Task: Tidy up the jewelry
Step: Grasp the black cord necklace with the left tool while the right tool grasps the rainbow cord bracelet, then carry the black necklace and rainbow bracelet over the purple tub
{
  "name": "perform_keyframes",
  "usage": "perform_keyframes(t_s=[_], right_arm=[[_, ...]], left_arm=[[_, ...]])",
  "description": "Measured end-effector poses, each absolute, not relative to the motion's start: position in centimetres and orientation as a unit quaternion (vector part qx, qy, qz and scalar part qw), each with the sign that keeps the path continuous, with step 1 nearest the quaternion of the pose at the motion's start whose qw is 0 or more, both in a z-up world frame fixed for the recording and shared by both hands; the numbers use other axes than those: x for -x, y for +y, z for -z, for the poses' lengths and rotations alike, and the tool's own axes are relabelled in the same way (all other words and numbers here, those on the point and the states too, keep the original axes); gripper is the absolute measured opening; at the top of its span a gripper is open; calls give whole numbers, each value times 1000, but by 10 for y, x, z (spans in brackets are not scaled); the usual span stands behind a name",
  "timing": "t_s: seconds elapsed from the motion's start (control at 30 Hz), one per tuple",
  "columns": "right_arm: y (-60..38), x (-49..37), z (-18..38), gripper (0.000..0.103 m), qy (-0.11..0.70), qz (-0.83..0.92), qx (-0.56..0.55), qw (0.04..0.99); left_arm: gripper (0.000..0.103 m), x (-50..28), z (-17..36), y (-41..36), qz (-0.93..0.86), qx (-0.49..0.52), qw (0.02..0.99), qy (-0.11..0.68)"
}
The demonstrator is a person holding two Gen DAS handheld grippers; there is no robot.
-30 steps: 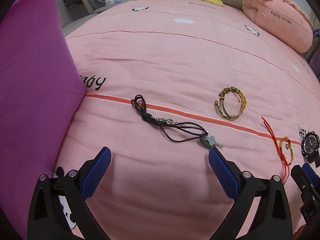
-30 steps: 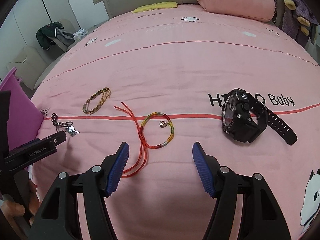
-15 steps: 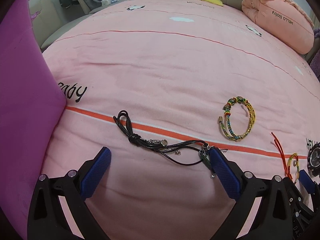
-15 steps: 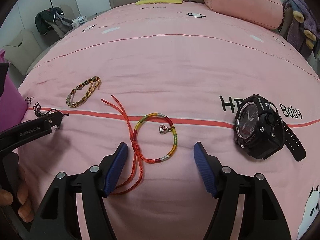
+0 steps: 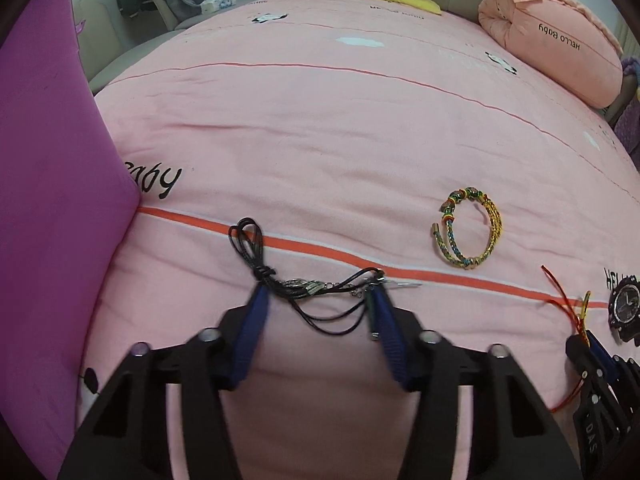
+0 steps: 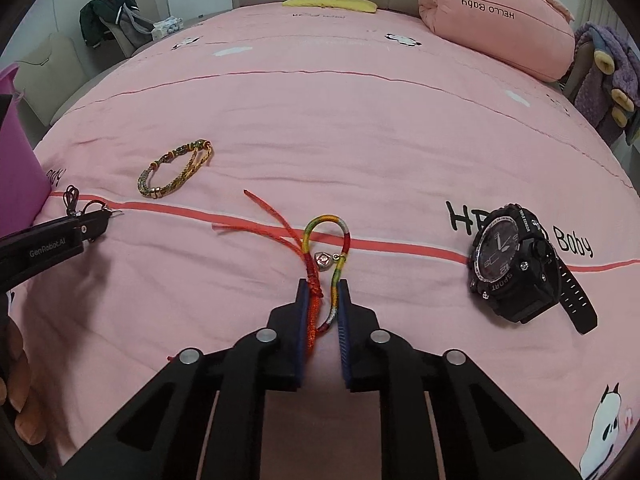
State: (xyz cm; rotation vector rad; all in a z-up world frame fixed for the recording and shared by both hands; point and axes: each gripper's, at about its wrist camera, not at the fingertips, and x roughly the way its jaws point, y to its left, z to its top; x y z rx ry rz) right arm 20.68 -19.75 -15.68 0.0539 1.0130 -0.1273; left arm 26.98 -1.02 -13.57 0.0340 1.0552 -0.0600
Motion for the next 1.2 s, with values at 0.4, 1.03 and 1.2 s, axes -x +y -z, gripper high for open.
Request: perform_keyframes(t_s=[0.4, 1.03, 1.2], right_arm=[[-201, -159, 133, 7, 495, 32, -90, 864], [-148, -72, 8, 7, 433, -32, -118, 893], [-109, -76, -33, 7, 408, -71, -118, 903]], left_arm=[[5, -225, 115, -1, 57, 4, 846, 531], [5, -114, -8, 57, 88, 9, 876, 474], [5, -106, -45, 90, 77, 16, 889, 452]])
